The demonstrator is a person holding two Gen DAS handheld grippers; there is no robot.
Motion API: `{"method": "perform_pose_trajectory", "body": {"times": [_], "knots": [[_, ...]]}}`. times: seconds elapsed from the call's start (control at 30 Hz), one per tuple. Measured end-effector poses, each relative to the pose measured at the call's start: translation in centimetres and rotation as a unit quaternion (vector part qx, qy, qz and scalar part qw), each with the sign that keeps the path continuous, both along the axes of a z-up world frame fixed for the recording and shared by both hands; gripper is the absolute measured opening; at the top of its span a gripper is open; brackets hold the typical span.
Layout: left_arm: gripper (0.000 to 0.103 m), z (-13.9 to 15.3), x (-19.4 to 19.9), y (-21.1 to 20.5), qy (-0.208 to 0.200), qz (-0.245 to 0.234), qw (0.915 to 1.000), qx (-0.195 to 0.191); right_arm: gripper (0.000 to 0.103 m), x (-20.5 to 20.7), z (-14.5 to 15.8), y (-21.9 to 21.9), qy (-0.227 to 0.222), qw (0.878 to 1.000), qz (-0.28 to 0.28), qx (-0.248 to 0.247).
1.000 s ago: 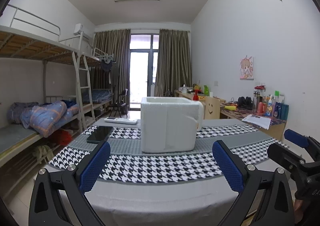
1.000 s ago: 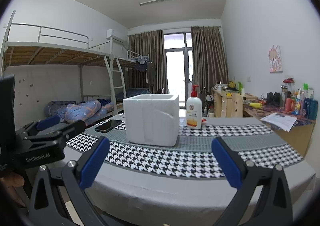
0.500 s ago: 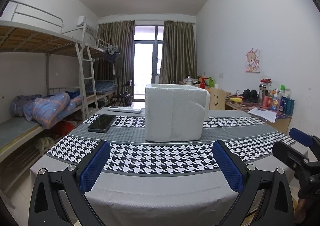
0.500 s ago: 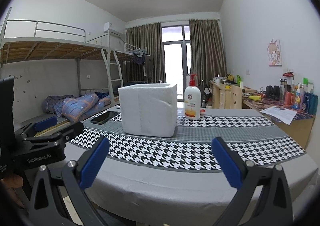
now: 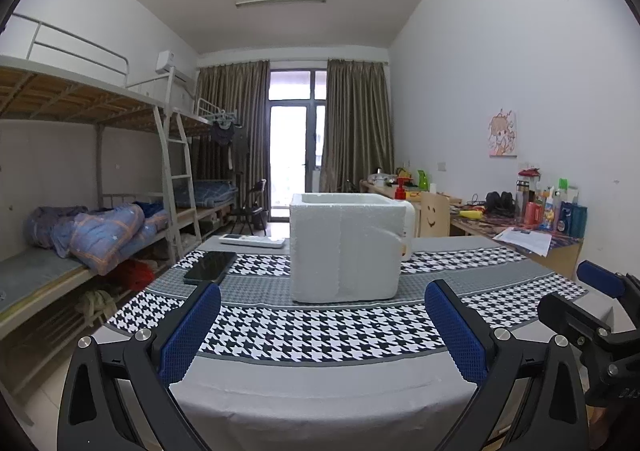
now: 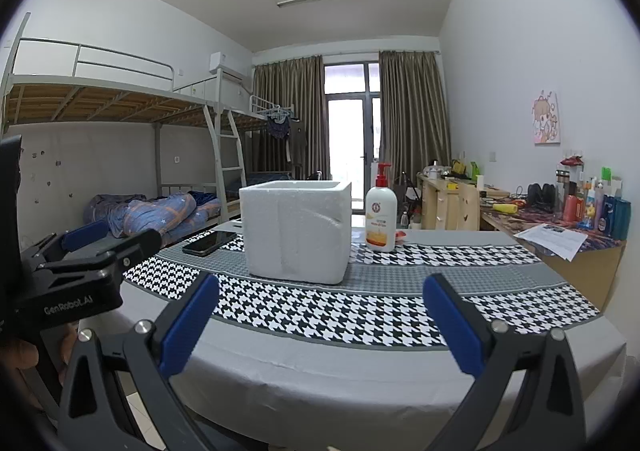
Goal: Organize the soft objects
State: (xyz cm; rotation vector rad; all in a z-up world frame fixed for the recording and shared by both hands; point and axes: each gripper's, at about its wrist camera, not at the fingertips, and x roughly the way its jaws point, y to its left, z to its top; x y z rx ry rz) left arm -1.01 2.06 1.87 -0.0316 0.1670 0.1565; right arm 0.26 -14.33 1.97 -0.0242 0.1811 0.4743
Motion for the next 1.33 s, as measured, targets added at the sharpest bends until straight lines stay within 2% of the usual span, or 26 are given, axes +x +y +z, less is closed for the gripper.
{"method": "perform_pose_trajectory", "body": {"times": [0.17,1.33], "knots": [[0.102,-0.51,0.77,0.10,0.017,-0.006,0.9998,0.000,0.103,0.61,-0.21,0.18,0.009,1.000,0.002,-0.002],[0.102,-0.40,0.68,0.20,0.013,0.004,0.9999,0.005,0.103,0.87,-0.46,0.12,0.011,1.000,0.003,-0.011]]}}
